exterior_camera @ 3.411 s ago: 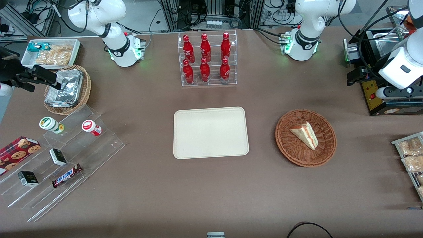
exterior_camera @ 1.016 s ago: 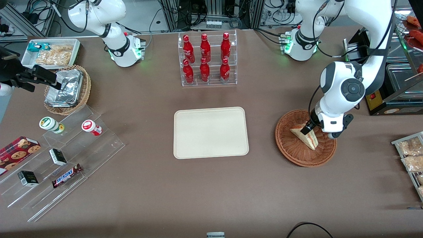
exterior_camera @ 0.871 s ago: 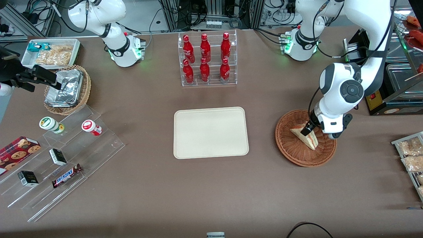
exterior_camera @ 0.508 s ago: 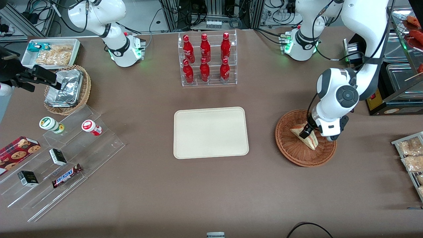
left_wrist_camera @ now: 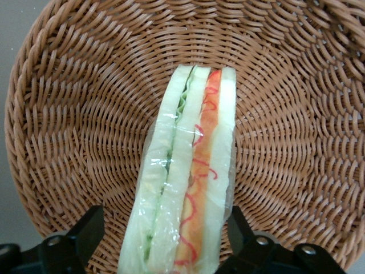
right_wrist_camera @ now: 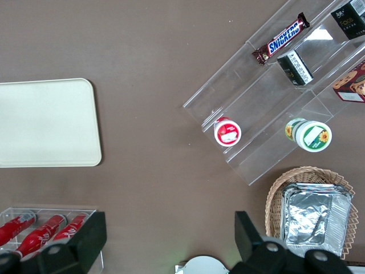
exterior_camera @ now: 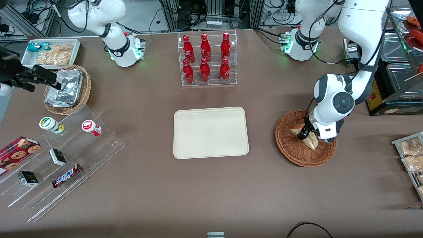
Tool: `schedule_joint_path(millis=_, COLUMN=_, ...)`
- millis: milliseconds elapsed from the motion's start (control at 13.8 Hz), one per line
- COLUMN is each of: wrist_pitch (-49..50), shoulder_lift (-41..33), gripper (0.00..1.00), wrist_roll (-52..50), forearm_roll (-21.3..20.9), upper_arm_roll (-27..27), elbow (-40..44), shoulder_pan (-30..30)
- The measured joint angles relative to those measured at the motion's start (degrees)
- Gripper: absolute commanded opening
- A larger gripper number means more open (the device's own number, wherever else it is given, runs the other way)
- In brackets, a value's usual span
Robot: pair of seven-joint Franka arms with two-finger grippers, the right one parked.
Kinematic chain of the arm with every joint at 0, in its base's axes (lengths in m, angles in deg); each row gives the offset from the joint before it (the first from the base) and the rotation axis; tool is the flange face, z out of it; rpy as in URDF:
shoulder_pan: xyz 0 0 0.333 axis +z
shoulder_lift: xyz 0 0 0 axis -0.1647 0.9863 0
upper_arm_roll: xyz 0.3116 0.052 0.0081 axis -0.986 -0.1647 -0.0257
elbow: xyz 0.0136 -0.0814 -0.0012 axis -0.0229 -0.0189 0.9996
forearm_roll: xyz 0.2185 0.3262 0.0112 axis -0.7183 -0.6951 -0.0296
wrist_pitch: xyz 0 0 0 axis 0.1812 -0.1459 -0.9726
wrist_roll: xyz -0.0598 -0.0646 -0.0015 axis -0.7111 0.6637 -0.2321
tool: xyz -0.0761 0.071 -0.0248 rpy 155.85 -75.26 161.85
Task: Place sandwich from basket to tray
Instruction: 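Close the left gripper on the sandwich and lift it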
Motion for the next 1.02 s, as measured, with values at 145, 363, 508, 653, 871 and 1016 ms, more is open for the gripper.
schedule_joint_path(millis=145, wrist_pitch=0.1, shoulder_lift=0.0, gripper=0.14, wrist_roll=0.0, forearm_roll=0.0, upper_arm_roll=0.0, elbow=0.3, shoulder_pan=0.0)
schedule_joint_path(millis=363, wrist_pitch=3.6, shoulder_lift=-0.1, gripper=0.11, wrist_roll=0.0, forearm_roll=0.0, upper_arm_roll=0.0, elbow=2.6, shoulder_pan=0.0)
schedule_joint_path(millis=508, wrist_pitch=11.4, shoulder_lift=-0.2, gripper=0.11, wrist_roll=0.3, forearm_roll=-0.1, upper_arm_roll=0.1, elbow=7.0, shoulder_pan=-0.1)
schedule_joint_path(millis=653, wrist_pitch=21.1, shoulder_lift=-0.4, gripper=0.11, wrist_roll=3.4, forearm_roll=-0.1, upper_arm_roll=0.3, elbow=13.0, shoulder_pan=-0.2)
schedule_joint_path(millis=871, wrist_pitch=30.4, shoulder_lift=-0.5, gripper=0.1, wrist_roll=8.5, forearm_roll=-0.1, upper_arm_roll=2.4, elbow=19.5, shoulder_pan=-0.3)
schedule_joint_path(millis=1016, wrist_pitch=31.2, shoulder_lift=-0.4, gripper=0.09, wrist_roll=9.4, forearm_roll=-0.1, upper_arm_roll=6.1, elbow=21.2, shoulder_pan=-0.4)
